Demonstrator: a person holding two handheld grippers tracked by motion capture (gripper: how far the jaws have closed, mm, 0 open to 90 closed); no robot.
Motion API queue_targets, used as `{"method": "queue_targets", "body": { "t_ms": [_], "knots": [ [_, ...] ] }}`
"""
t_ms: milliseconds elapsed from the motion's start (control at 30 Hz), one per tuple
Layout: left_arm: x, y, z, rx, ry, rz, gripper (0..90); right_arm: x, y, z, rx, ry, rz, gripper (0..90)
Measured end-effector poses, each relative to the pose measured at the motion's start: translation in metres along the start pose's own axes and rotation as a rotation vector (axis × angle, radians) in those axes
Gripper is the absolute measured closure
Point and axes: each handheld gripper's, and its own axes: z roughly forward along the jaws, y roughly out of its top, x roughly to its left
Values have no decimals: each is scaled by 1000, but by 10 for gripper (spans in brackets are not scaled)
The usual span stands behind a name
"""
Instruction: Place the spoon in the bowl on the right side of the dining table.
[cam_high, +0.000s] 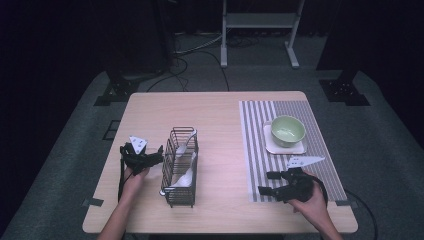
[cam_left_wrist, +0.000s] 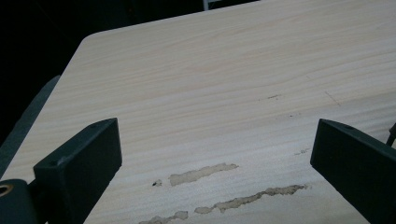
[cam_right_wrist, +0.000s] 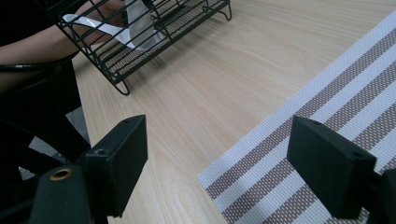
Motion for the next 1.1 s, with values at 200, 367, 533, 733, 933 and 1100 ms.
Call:
{"method": "queue_targets", "body": {
  "t_ms": [200,367,533,733,933,1100],
  "knots": [
    [0,0,0,1,0,2,9,2,7,3,-4,8,-9,194],
    [0,0,0,1,0,4,9,4,13,9,-8,31,-15,194],
    [0,0,0,1,-2,1,10,7,19,16,7,42,-28,194],
    [0,0,0,1,-1,3,9,11,25,19,28,50,-40,194],
    [0,0,0,1,-1,2,10,13,31,20,31,63,-46,194],
    [0,0,0,0,-1,2,10,16,37,21,35,66,-56,195]
  ]
}}
